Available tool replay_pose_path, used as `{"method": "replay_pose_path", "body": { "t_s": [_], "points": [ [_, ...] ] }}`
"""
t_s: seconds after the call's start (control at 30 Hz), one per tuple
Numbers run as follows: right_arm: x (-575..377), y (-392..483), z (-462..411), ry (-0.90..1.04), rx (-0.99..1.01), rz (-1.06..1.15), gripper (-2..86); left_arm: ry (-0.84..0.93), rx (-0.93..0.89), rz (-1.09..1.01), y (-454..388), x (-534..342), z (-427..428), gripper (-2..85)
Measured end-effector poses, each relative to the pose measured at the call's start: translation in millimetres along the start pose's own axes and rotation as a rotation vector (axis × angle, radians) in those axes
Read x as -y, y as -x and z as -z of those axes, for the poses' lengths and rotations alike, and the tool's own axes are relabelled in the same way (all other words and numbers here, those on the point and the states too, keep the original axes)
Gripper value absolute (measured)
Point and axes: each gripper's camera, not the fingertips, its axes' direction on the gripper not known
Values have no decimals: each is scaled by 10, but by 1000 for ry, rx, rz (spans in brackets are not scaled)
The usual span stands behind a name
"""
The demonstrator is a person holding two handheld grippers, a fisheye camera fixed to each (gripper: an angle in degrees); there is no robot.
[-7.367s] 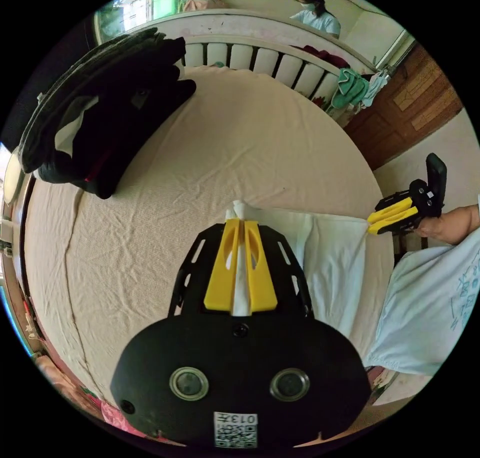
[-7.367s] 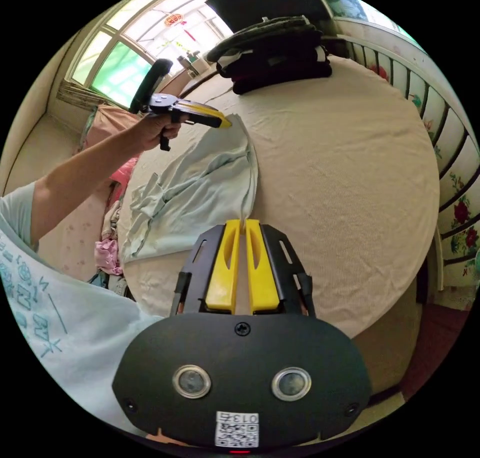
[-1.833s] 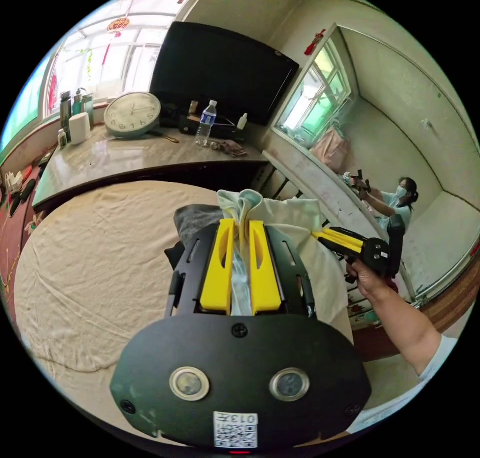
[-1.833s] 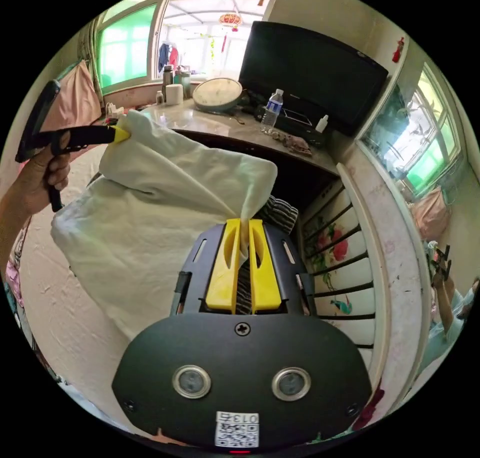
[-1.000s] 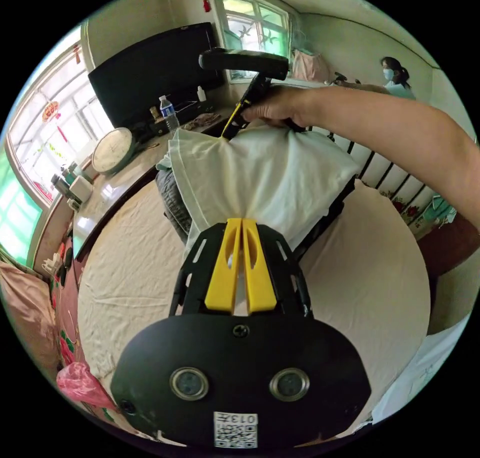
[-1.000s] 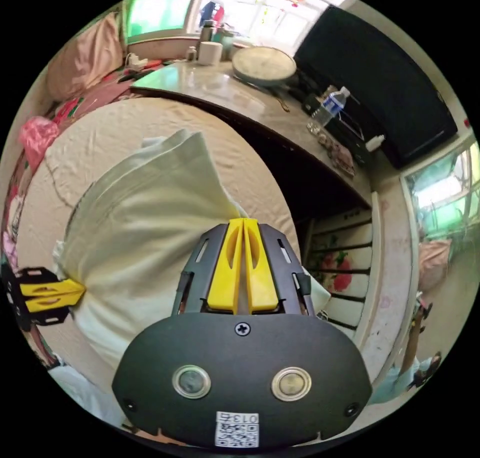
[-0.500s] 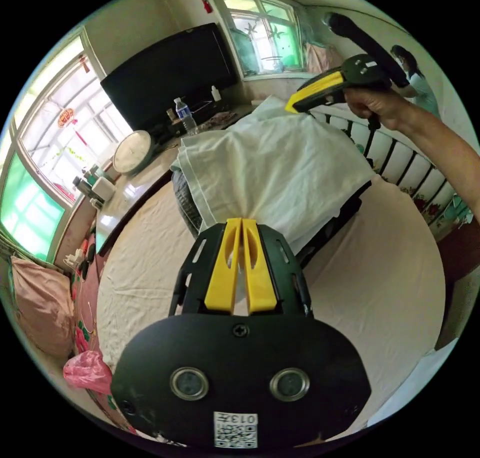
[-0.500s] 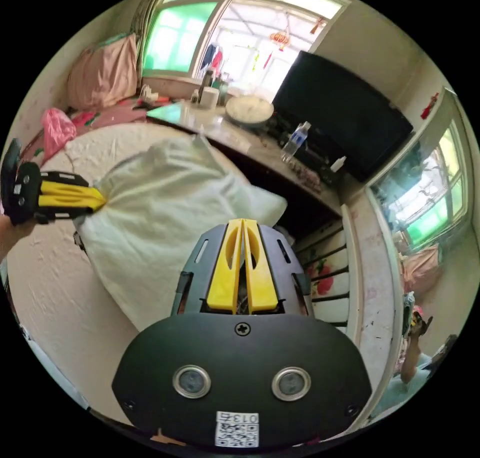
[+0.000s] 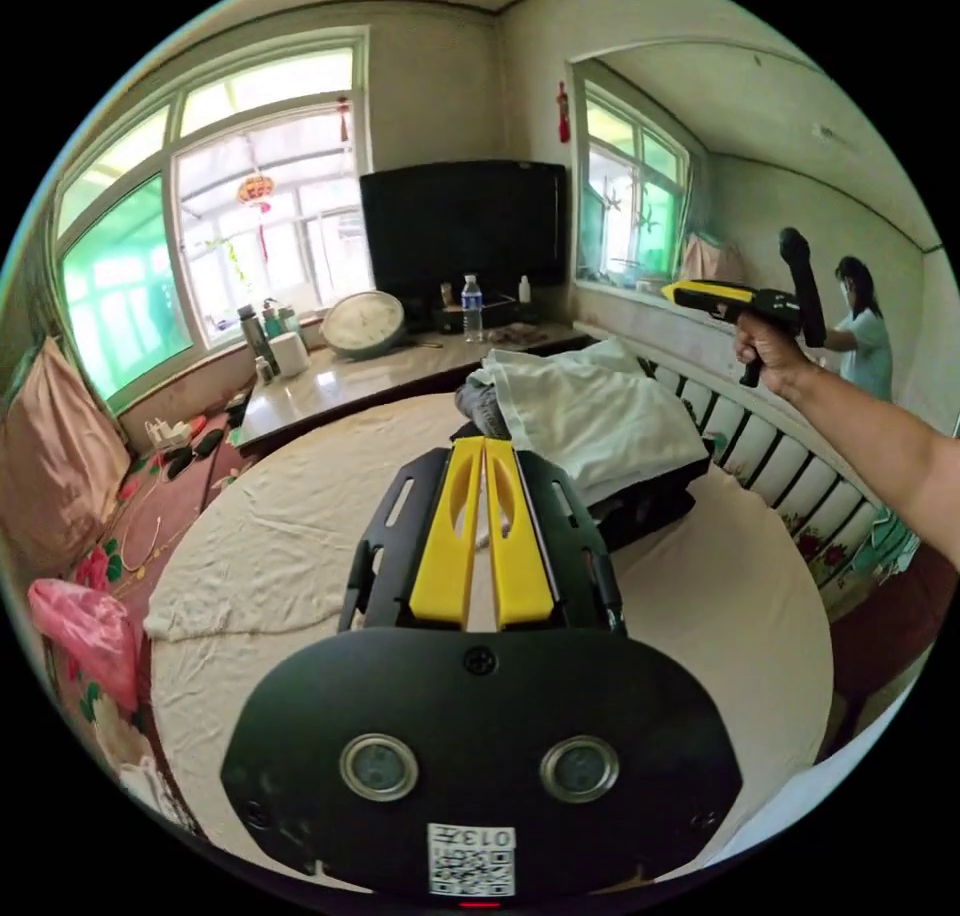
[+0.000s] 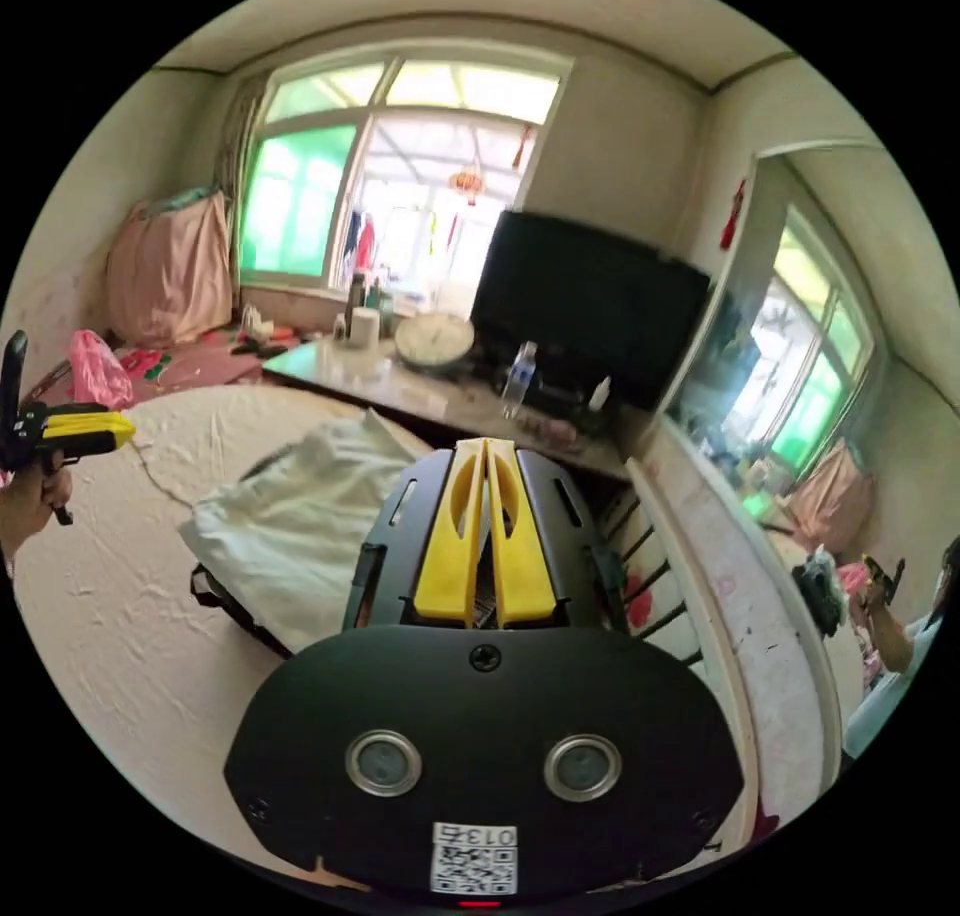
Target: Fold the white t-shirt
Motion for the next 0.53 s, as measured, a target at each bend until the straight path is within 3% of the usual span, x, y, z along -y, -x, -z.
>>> {"method": "replay_pose_path", "body": {
  "t_s": [0.1,0.17,0.37,0.53],
  "points": [
    [-236,523,460,-92,44,84,6,-8,103,100,527,-887,791,-1],
    [-456,964,639,-100,104,131,6,82,214,169,906,-1740,1398,2],
    [-1378,3052,749,109,561,311,13,398,628,447,1869,-4038,3106,52],
    [-1612,4730,762,212,918,285,73,588,858,563,2525,-5220,4203,122]
  ]
}}
